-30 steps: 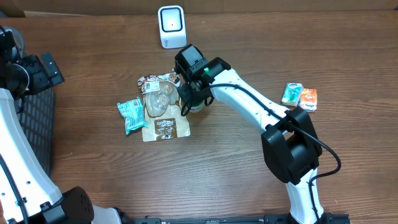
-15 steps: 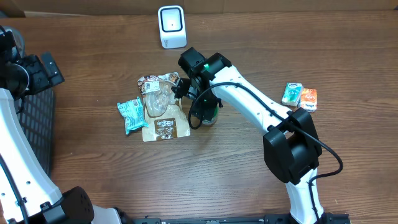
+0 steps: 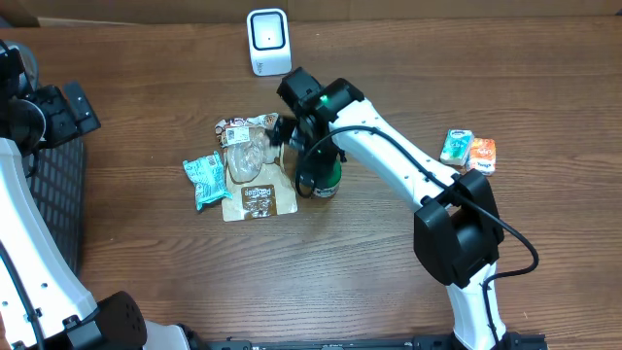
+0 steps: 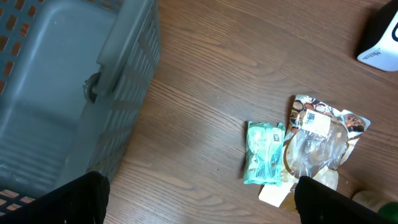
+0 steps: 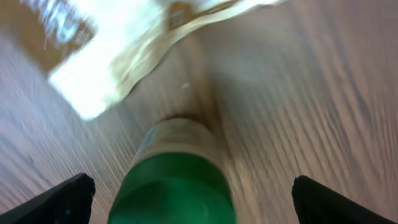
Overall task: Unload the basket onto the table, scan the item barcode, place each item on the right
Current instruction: 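Lift the green-lidded jar with the right gripper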
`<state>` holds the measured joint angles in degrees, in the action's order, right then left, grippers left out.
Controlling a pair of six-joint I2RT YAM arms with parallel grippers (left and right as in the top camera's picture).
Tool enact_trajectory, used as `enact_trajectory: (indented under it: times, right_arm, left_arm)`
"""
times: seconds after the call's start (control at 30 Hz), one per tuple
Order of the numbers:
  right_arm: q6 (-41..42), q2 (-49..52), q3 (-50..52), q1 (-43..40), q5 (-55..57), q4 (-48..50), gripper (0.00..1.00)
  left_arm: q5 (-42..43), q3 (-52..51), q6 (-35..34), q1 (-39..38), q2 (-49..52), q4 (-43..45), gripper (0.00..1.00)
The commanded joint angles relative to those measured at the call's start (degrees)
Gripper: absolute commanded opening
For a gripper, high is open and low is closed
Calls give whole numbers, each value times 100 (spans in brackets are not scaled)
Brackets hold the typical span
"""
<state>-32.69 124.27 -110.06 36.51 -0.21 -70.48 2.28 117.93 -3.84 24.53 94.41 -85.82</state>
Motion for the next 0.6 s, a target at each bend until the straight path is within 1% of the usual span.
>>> enact_trajectory:
  times: [0.0, 0.13, 0.2, 0.37, 0.57]
  right_arm:
    - [1967, -50, -273, -144, -76, 24, 100]
    - [3174, -48, -245, -354, -35, -11, 100]
    - [3388, -48, -238, -426, -35, -87, 100]
    - [3327, -48, -133, -435, -35, -267, 100]
    - [2874, -48, -122, -223, -55, -444, 99]
  left_arm:
    - [-35, 105, 129, 20, 9, -7, 100]
    - [-35, 105, 129, 20, 9, -7, 100]
    - [-35, 105, 129, 20, 9, -7, 99]
    - [-35, 105, 129, 20, 9, -7, 100]
    - [-35, 105, 129, 20, 9, -7, 100]
